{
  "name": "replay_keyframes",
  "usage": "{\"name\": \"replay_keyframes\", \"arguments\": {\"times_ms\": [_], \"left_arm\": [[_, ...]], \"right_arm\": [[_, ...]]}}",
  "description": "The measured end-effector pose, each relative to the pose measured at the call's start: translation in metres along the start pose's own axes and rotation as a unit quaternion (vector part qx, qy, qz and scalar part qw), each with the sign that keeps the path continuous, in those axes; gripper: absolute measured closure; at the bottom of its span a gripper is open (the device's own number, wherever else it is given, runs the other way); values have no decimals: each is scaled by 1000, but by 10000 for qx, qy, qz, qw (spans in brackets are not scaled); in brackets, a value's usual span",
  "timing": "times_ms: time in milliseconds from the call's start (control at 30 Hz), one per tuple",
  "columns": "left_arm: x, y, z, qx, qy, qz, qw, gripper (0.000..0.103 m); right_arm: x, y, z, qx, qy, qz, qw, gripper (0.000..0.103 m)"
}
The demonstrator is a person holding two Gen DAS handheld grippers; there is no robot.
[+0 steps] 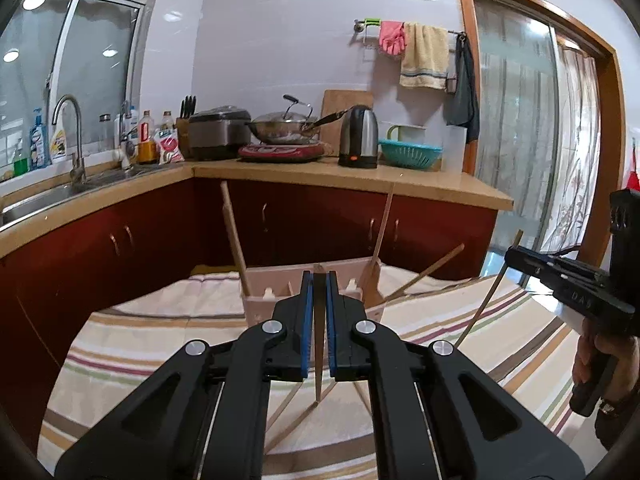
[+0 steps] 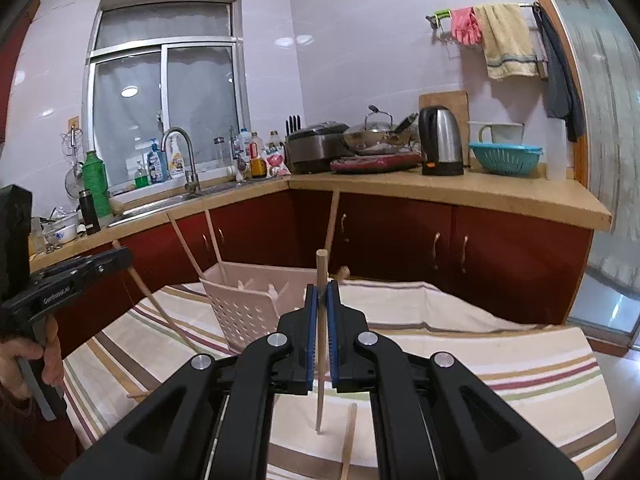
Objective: Organize utensils
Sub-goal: 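Lower both held chopsticks down into the pink caddy, then open the left tool to release its chopstick while the right tool opens too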
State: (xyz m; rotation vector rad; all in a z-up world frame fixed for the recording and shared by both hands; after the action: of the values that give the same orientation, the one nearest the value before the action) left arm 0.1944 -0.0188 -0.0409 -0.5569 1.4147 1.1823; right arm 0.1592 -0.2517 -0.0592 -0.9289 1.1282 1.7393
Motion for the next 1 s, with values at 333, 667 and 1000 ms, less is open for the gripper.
{"name": "replay_keyframes", "arguments": {"times_ms": [333,667,1000], "left_arm": [[-54,14,7,161,-297,-218,9992,97],[-103,31,23,-152,-682,-667,9953,97],[-111,-13,44,-562,-521,-721,9945,97]], "right_arm": [[-44,6,28,-254,86,-203,9994,97],[-86,5,51,-400,304,-636,9967,97],[-96,-43,54,-275,248,-670,9971,97]]}}
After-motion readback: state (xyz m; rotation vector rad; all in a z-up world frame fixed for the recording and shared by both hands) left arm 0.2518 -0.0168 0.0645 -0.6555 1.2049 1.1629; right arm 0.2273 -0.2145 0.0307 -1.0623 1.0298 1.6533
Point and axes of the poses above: each gripper's, at about its wrist camera, not at the fingertips, and y roughly against the way its jaws point, z to its left, x to its underside, the point moved 2 cm from there along -y, roughly the way its jaws point, and after that the axes turned 12 degrees about -y, right-handed, at the moved point
